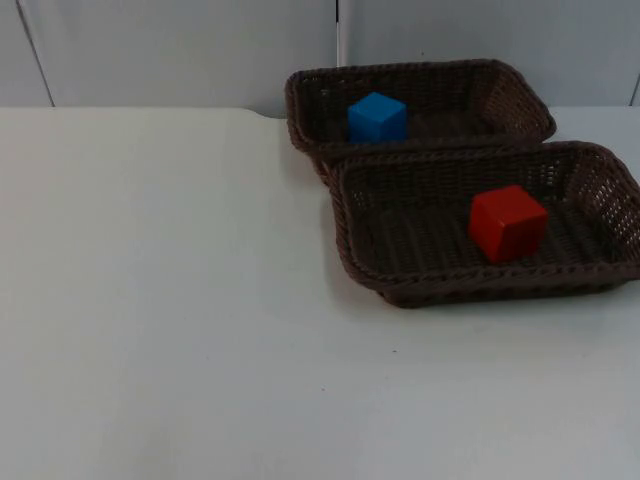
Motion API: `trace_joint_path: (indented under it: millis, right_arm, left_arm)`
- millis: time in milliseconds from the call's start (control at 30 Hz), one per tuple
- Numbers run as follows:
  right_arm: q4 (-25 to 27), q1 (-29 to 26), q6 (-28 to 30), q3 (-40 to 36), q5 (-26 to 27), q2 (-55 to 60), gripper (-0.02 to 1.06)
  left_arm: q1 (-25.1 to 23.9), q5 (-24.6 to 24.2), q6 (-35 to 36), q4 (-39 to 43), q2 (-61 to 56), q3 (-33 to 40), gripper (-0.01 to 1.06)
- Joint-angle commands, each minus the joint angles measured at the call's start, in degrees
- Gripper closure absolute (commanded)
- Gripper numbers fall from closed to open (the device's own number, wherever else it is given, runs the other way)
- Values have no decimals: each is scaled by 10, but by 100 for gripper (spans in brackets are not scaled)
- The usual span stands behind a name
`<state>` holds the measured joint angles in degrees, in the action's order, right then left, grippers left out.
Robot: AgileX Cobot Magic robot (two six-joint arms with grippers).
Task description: Pick up one cube with the left hand and place it into the upper basket. Pick up one cube with the right hand and place it into the lower basket.
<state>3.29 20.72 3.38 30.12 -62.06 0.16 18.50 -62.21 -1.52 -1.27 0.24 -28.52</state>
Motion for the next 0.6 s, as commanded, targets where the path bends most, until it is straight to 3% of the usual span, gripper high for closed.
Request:
trace_joint_path:
  millis: [0,133,567]
  right_arm:
    - [-2,-2,-1,-6,2,-2,8]
    - [-2,-2,-1,-6,2,-2,-1]
    - [-2,-2,-1,-6,2,-2,-1]
  left_arm:
    - [2,6,3,0,-2,3,2]
    - [2,6,3,0,-2,3,0]
    - [2,6,3,0,-2,3,0]
